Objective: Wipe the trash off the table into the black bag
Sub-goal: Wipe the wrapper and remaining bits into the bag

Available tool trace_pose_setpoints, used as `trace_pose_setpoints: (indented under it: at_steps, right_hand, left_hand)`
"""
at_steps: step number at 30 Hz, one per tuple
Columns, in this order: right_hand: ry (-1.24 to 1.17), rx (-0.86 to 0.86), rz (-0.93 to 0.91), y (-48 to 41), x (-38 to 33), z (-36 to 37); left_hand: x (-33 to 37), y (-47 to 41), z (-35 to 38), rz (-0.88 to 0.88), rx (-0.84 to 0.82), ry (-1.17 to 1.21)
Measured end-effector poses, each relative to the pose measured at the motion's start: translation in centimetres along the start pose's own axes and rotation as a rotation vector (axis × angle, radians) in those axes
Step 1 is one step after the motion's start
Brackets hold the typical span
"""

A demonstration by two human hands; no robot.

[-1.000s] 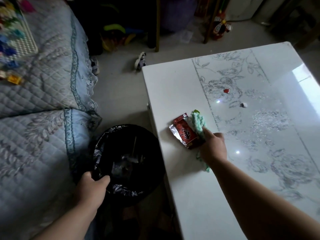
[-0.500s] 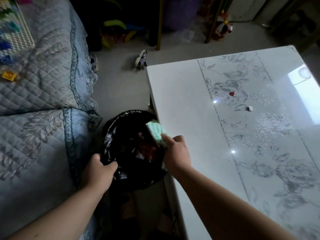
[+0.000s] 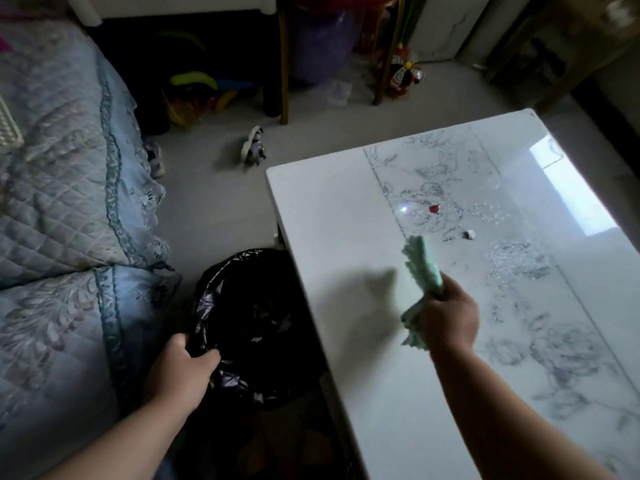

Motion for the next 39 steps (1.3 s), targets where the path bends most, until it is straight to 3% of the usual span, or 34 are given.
trace_pose_setpoints:
  at_steps: [4, 6, 10, 14, 23, 27, 31, 36, 39]
  right_hand:
    - [-0.16, 0.242, 0.359, -4.7, 4.8, -5.0]
    - [-0.228, 0.259, 0.486, -6.3, 6.5, -6.0]
    - [-0.196, 0.129, 0.473, -8.9, 5.7, -5.5]
    - [-0.107, 0.253, 0.51, -12.6, 3.0, -4.8]
    - [0.092, 0.043, 0.106, -18.7, -5.7, -1.4]
    - [0.313, -0.032, -0.164, -17.9, -9.4, 1.4]
    - [0.374, -0.124, -0.333, -15.4, -12.2, 5.4]
    - [0.345, -0.24, -0.47, -10.9, -14.9, 10.1]
    - [0.298, -0.303, -0.436, -9.3, -15.9, 12.6]
  left_hand:
    - [1.1, -1.2, 0.3, -0.02, -0.002, -0.001]
    - [1.4, -1.5, 0.6, -0.046, -0.038, 0.041]
    - [2.2, -2.6, 1.1, -0.075, -0.07, 0.066]
    - [2.9, -3.8, 1.9, -0.086, -0.053, 0.071]
    - [3.7, -5.7, 3.1, -0.1, -0.035, 0.088]
    - [4.3, -6.0, 3.4, -0.102, -0.019, 0.088]
    - [5.1, -6.0, 3.1, -0.09, 0.004, 0.099]
    - [4.9, -6.3, 2.7, -0.09, 0.022, 0.087]
    - [4.6, -6.6, 2.2, -0.093, 0.028, 0.106]
Point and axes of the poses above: each hand's wrist, its own y-axis away from the middle knuckle, its own z-axis out of the palm, x = y × z, the point moved 4 cm from there along -y, towards the middle knuckle, and after that the axes turned 9 degrees about z, right-handed, at the moved point
